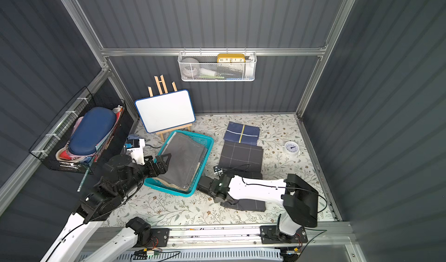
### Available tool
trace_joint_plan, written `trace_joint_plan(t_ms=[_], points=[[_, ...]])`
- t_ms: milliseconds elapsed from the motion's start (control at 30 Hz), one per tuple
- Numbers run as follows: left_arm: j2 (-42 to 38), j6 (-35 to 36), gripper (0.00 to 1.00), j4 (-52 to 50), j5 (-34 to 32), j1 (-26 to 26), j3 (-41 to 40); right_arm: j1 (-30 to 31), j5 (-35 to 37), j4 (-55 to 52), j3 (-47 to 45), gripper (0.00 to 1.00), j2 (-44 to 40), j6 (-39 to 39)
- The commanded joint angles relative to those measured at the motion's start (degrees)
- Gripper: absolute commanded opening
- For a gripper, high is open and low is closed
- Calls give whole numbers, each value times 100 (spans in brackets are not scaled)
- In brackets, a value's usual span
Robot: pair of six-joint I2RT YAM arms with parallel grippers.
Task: Put the folded pillowcase in the basket
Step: Pick up the pillowcase from the center of the board.
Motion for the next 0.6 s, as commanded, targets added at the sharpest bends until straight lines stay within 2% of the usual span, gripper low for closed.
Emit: trace_joint_plan(t_ms=[0, 167, 300, 400, 567], points=[[505, 41, 100, -362, 525, -1, 362, 328, 661, -572, 401, 0, -572, -1012], [1449, -343, 100, -987, 1363, -1, 889, 385, 636, -1203, 896, 0, -1181, -1686], [1776, -950, 100, -992, 2135, 0, 927, 406, 762, -1219, 1139, 0, -1565, -2235], [1747, -1509, 99, -524, 2790, -1, 723, 418, 841, -1142, 1308, 0, -1737, -2585], [1589, -2313, 100, 413, 3450, -1, 179, 421, 1086, -899, 1393, 0, -1738, -2982]])
